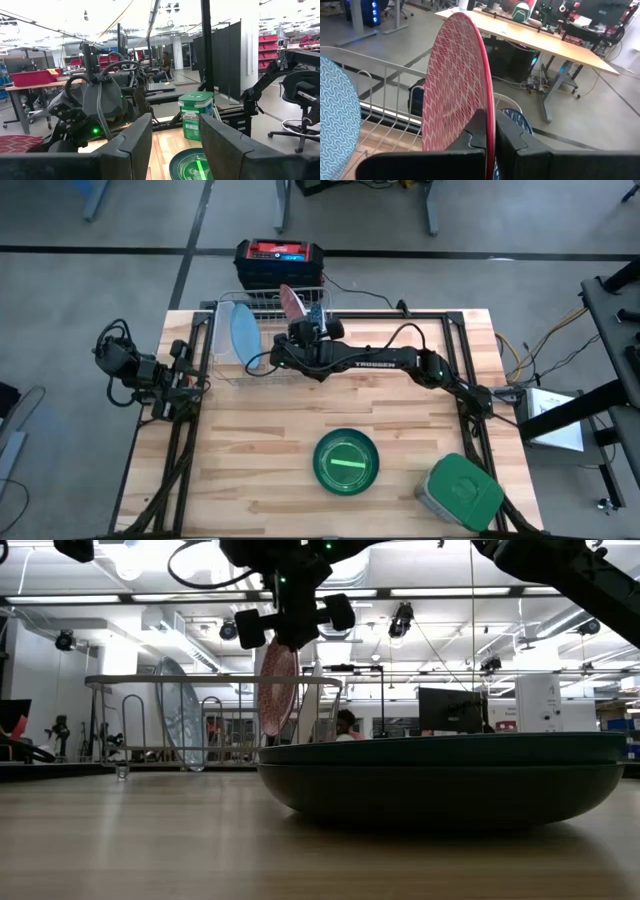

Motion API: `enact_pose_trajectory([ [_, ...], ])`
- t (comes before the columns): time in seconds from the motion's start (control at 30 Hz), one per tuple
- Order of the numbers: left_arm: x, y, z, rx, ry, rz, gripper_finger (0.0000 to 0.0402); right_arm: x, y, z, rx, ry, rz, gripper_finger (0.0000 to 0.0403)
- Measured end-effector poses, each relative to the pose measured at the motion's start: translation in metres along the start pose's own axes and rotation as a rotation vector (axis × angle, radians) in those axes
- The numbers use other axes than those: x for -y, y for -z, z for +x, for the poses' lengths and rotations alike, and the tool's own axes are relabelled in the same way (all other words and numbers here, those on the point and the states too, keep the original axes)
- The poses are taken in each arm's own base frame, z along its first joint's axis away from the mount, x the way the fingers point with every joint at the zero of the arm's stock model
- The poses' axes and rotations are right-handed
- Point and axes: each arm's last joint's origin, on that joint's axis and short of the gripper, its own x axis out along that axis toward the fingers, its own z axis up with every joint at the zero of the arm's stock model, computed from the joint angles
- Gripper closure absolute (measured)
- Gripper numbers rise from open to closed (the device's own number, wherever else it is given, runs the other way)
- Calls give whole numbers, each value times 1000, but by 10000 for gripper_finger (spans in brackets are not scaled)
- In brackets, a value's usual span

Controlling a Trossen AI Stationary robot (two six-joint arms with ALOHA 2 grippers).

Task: Sort dishes
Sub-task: Put the red patterned plate into the dish rack

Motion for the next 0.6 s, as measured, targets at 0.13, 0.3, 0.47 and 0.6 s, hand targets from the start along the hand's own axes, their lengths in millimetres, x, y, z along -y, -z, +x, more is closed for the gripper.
enact_pose_trajectory([
  [0.13, 0, 0, 0, 0, 0, 0, 249, 0, 0, 0, -2, -1, -2, 403],
  [0.3, 0, 0, 0, 0, 0, 0, 249, 0, 0, 0, 3, 1, 1, 403],
  [0.47, 0, 0, 0, 0, 0, 0, 249, -2, 0, 1, -14, -31, 38, 403],
  [0.6, 0, 0, 0, 0, 0, 0, 249, -2, 0, 1, -20, -39, 52, 403],
])
